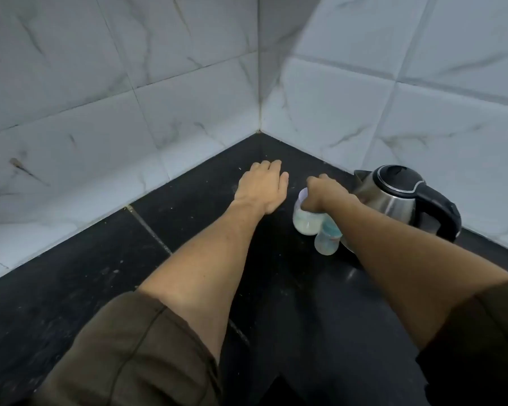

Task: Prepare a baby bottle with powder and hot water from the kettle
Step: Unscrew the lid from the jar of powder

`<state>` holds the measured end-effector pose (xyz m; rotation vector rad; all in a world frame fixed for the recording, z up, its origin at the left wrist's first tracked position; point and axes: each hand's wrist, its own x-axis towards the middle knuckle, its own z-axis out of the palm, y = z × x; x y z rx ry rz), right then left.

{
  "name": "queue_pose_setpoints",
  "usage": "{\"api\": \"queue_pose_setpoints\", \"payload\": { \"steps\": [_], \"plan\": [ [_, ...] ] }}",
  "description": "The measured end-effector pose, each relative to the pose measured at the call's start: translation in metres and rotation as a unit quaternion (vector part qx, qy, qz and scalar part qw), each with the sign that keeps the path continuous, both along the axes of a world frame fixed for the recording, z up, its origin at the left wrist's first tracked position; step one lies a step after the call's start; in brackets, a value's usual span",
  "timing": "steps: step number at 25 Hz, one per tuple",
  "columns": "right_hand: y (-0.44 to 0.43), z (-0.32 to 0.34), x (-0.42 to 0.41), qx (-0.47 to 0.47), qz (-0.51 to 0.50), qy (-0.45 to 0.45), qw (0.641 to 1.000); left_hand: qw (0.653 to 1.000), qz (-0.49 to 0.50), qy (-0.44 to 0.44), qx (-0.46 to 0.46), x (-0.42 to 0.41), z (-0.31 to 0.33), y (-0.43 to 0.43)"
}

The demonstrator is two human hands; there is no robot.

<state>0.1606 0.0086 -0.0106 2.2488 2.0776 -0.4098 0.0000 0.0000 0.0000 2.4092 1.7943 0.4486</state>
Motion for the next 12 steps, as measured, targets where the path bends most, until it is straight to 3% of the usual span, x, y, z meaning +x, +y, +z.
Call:
{"api": "queue_pose_setpoints", "payload": {
  "steps": [12],
  "plan": [
    [0.006,0.001,-0.022,0.010,0.021,-0.001,1.000,0.998,0.019,-0.005,-0.066,-0.042,-0.017,-0.005]
  ]
}}
